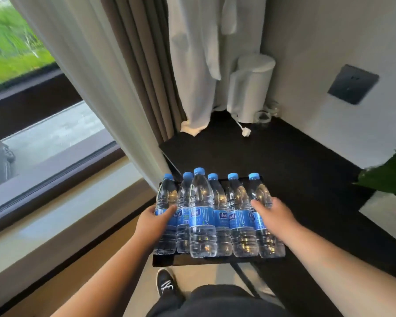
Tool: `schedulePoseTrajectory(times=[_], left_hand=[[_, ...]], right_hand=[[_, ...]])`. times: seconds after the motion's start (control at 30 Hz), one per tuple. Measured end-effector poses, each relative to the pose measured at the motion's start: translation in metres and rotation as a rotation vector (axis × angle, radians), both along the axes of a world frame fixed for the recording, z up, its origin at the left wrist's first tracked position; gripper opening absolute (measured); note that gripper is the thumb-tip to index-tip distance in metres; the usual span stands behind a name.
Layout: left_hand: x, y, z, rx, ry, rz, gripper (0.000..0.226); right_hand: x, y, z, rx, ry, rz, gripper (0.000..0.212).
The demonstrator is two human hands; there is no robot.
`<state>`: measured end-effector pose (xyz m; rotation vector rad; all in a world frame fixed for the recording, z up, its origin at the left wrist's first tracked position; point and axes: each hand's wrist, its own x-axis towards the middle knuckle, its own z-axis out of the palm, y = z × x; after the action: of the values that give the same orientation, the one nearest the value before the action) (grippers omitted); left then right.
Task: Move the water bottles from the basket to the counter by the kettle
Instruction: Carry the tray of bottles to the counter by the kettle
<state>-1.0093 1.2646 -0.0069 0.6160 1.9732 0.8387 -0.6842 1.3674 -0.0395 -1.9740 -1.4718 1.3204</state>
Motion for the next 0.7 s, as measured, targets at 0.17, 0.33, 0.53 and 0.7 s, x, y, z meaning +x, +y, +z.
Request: schedulePoseTrajectory(times=[0.17,0.33,0.53,0.7], left_hand=[[0.01,0.06,-0.009,-0.012,-0.007,-0.146,0.037],[0.018,0.128,-0.019,-0.026,0.006,-0.345,0.04],[0.027,0.208,-0.033,-0.009,-0.015,-0.645,0.033],[0.034,0.263,-0.033,-0.02,0.048,-0.851,0.03]], right_hand=[[0.025,0.002,0.001,-0.032,-0.008,-0.115,0.037],[0.044,0.0,-0.001,-0.058,-0.025,-0.237,0.048],[0.045,-0.015,-0.003,-0.092,0.033,-0.38,0.065],[0.024,-0.017,-0.002,-0.125,0.077,-0.519,0.053]])
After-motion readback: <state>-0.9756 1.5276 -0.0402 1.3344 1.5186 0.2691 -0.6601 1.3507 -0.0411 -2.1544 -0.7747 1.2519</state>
